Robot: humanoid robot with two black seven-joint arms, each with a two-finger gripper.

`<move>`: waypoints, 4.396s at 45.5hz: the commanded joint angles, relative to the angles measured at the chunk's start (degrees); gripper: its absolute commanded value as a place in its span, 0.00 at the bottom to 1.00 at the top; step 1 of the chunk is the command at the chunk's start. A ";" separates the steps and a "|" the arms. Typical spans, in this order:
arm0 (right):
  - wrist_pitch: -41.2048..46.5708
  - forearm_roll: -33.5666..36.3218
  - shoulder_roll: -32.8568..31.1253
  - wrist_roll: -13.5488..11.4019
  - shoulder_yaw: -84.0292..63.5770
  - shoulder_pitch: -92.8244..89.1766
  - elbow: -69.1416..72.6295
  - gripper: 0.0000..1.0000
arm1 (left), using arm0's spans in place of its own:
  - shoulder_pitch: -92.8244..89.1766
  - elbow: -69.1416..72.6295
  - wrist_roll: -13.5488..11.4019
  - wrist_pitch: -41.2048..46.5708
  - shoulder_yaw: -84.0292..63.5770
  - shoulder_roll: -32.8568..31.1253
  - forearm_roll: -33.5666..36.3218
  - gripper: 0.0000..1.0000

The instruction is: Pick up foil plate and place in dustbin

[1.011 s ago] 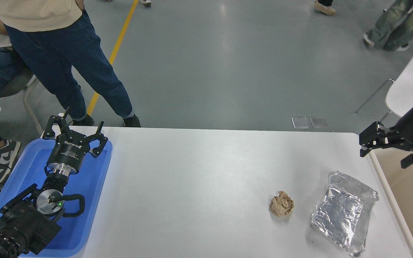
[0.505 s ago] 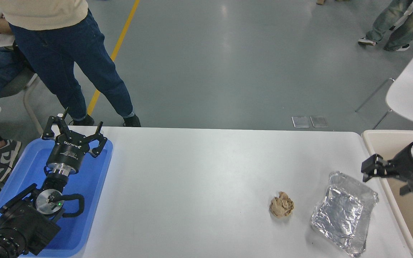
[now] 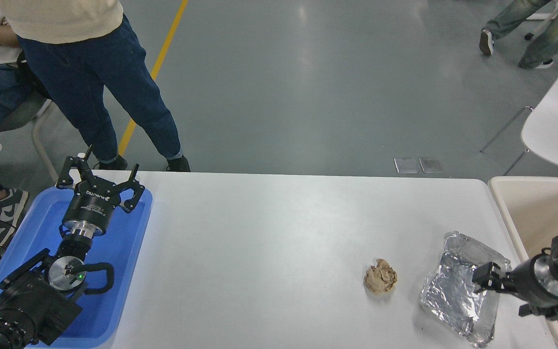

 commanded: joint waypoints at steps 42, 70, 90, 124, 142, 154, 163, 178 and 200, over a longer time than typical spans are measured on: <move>10.04 0.55 -2.74 -0.04 5.56 -2.34 0.19 0.00 | -0.09 0.00 0.00 0.00 -0.04 0.00 0.07 1.00; 31.32 -2.62 -8.28 -0.04 -6.66 33.15 1.60 0.00 | -0.09 0.00 0.18 0.00 0.05 -0.09 0.07 1.00; 31.32 -3.85 -4.85 -0.04 -18.69 56.19 1.69 0.00 | -0.09 0.00 0.18 0.00 0.05 -0.09 0.07 1.00; 31.32 -4.99 -10.90 -0.04 -31.70 58.13 0.46 0.00 | -0.09 0.00 0.18 0.00 0.05 -0.09 0.07 1.00; 14.55 3.87 -20.58 0.05 -31.71 38.98 -1.83 0.00 | -0.09 0.00 0.09 0.00 0.05 -0.09 0.07 1.00; -5.50 10.30 -19.96 -0.04 -16.26 16.92 -4.02 0.00 | -0.09 0.00 0.09 0.00 0.05 0.00 0.07 1.00; -8.32 10.21 -19.00 -0.04 -1.32 -0.04 -15.79 0.00 | -0.09 0.00 0.09 0.00 0.05 0.00 0.07 1.00; -9.73 9.60 -12.32 -0.74 15.04 -20.09 -35.31 0.00 | -0.09 0.00 0.09 0.00 0.05 0.00 0.07 1.00; -16.23 9.25 -2.74 -4.61 27.61 -36.44 -54.30 0.00 | -0.09 0.00 0.09 0.00 0.05 0.00 0.07 1.00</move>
